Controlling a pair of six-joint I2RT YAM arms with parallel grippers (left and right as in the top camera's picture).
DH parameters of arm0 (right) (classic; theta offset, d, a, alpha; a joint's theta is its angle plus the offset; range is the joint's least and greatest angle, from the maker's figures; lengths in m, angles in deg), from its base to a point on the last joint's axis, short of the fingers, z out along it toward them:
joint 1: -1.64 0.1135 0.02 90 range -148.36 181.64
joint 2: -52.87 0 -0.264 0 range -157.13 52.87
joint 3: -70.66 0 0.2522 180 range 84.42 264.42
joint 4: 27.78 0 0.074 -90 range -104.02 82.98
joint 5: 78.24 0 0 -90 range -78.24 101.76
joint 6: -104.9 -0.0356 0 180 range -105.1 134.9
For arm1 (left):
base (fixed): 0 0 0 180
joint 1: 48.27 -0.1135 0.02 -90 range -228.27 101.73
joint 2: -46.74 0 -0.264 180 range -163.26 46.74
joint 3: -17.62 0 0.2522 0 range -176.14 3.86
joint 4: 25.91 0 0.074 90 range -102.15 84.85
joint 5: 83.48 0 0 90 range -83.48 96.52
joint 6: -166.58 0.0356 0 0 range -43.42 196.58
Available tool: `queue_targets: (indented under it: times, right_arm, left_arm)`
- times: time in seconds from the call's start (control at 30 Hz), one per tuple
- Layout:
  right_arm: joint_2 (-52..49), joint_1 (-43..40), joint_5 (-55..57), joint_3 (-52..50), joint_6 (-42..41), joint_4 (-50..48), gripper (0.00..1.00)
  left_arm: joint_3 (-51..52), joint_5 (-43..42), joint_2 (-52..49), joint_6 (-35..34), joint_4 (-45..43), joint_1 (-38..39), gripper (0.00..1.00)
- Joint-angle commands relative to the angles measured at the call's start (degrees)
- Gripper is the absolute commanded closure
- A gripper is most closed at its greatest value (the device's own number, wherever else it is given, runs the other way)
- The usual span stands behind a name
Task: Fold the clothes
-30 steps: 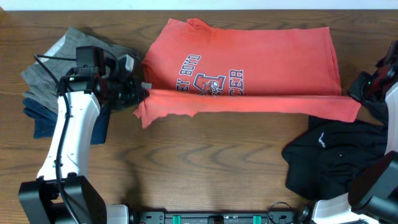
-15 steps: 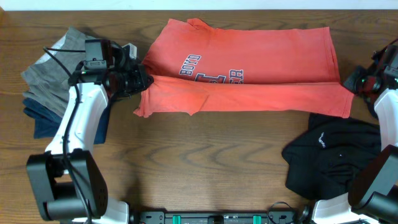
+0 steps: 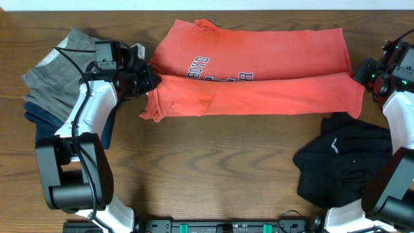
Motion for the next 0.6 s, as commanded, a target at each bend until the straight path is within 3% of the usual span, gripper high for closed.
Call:
queue_targets:
  times: [0.0,0.4,0.47,0.5,0.57]
  right_arm:
    - [-3.10,0.68,0.44,-0.39,0.24,-0.70,0.99]
    - [-10.75,1.90,0.22,-0.39,-0.20,-7.52,0.97]
    - [-11.21,2.16,0.20,-0.39,-0.22,-8.20,0.92]
    - [-11.28,2.21,0.17,-0.39,-0.26,-8.48,0.86]
    - [-11.30,2.29,0.17,-0.37,-0.42,-8.87,0.61]
  left_arm:
    - [-0.31,0.33,-0.52,-0.22,-1.64,-0.13,0.94]
    - [-0.31,6.86,-0.55,-0.20,-2.27,2.75,0.93]
    - [-0.31,8.87,-0.55,-0.20,-2.69,3.61,0.66]
    - [-0.31,9.79,-0.55,-0.20,-2.91,3.96,0.59]
    - [-0.31,10.88,-0.55,-0.17,-3.56,4.42,0.50]
